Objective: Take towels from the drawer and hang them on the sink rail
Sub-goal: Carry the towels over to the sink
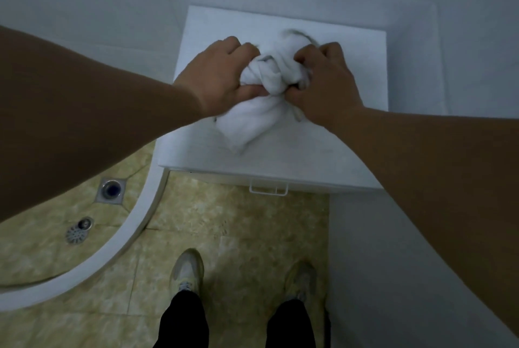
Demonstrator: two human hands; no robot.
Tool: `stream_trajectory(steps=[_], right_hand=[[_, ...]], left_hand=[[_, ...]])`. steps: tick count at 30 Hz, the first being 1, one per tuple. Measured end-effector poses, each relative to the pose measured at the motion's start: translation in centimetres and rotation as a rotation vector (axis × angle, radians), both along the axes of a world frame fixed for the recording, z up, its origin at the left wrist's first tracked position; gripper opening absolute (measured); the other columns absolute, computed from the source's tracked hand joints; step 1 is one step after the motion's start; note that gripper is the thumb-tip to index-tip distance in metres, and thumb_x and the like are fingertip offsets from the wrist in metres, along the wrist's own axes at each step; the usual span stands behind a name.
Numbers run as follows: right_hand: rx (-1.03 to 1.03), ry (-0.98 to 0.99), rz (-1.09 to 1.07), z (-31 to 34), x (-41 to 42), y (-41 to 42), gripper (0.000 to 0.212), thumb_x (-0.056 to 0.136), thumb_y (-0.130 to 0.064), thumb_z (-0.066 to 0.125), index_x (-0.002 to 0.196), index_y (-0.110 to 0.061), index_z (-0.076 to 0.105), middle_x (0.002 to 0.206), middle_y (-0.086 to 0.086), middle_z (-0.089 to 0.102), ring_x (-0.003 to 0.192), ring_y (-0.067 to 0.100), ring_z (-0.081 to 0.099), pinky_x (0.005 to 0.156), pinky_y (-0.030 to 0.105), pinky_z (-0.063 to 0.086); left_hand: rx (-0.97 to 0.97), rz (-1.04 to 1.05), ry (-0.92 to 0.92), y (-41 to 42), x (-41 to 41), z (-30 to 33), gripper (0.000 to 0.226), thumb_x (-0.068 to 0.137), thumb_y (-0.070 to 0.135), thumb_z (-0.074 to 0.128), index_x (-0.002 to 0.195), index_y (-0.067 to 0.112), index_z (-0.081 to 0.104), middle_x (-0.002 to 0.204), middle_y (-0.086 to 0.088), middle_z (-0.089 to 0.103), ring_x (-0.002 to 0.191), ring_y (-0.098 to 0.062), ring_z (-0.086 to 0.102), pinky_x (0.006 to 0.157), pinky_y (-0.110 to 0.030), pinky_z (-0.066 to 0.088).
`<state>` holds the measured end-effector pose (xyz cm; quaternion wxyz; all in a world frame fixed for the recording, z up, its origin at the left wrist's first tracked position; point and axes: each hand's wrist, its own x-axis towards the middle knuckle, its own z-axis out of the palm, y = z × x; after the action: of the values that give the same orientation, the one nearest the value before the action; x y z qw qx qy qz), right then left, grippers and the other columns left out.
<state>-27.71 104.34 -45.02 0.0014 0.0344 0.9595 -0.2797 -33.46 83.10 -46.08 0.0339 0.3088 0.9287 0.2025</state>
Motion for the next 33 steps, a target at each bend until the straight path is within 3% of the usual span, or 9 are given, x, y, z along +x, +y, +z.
stream_trajectory(steps=[9,12,19,24,29,33], right_hand=[[-0.022,0.062,-0.052,12.1,1.9,-1.7,0.047,0.077,-0.032,0.076,0.119,-0.022,0.059,0.122,0.003,0.042,0.088,0.016,0.049,0.075,0.023,0.037],[-0.025,0.104,-0.085,16.3,3.2,-2.9,0.046,0.076,-0.029,0.076,0.118,-0.02,0.061,0.123,0.003,0.043,0.086,0.015,0.048,0.073,0.022,0.035],[-0.056,0.131,-0.16,24.6,8.4,-5.8,0.043,0.075,-0.027,0.076,0.115,-0.02,0.061,0.123,0.003,0.043,0.086,0.018,0.053,0.073,0.027,0.044],[-0.067,0.132,-0.23,29.5,13.5,-6.4,0.043,0.076,-0.027,0.075,0.117,-0.021,0.06,0.125,0.0,0.041,0.084,0.013,0.049,0.062,0.015,0.034],[-0.076,0.096,-0.301,35.0,19.3,-4.9,0.046,0.076,-0.026,0.077,0.118,-0.019,0.061,0.127,0.004,0.042,0.088,0.015,0.052,0.076,0.023,0.042],[-0.052,0.117,-0.325,37.3,23.5,-2.1,0.046,0.074,-0.026,0.076,0.117,-0.018,0.061,0.125,0.005,0.042,0.086,0.019,0.055,0.075,0.026,0.043]], left_hand=[[0.037,-0.065,0.014,-1.8,0.2,12.4,0.085,0.064,0.079,0.052,0.125,0.02,0.054,0.111,-0.007,0.058,0.105,-0.03,0.056,0.086,-0.043,0.048],[0.062,-0.081,0.032,-2.7,0.8,16.5,0.08,0.064,0.077,0.055,0.123,0.023,0.055,0.107,-0.003,0.058,0.102,-0.025,0.056,0.082,-0.034,0.044],[0.063,-0.24,0.117,-4.7,3.6,25.0,0.071,0.066,0.064,0.055,0.117,0.016,0.059,0.101,-0.007,0.06,0.093,-0.029,0.06,0.075,-0.03,0.041],[0.032,-0.34,0.163,-4.6,6.8,30.6,0.072,0.066,0.064,0.055,0.119,0.016,0.059,0.102,-0.008,0.06,0.093,-0.03,0.06,0.076,-0.036,0.046],[0.017,-0.416,0.13,-2.0,11.6,36.0,0.07,0.067,0.063,0.056,0.119,0.017,0.059,0.101,-0.008,0.06,0.095,-0.03,0.059,0.076,-0.033,0.043],[0.037,-0.501,0.202,1.2,15.3,38.8,0.063,0.07,0.058,0.06,0.115,0.013,0.062,0.095,-0.011,0.061,0.087,-0.034,0.061,0.071,-0.038,0.049]])
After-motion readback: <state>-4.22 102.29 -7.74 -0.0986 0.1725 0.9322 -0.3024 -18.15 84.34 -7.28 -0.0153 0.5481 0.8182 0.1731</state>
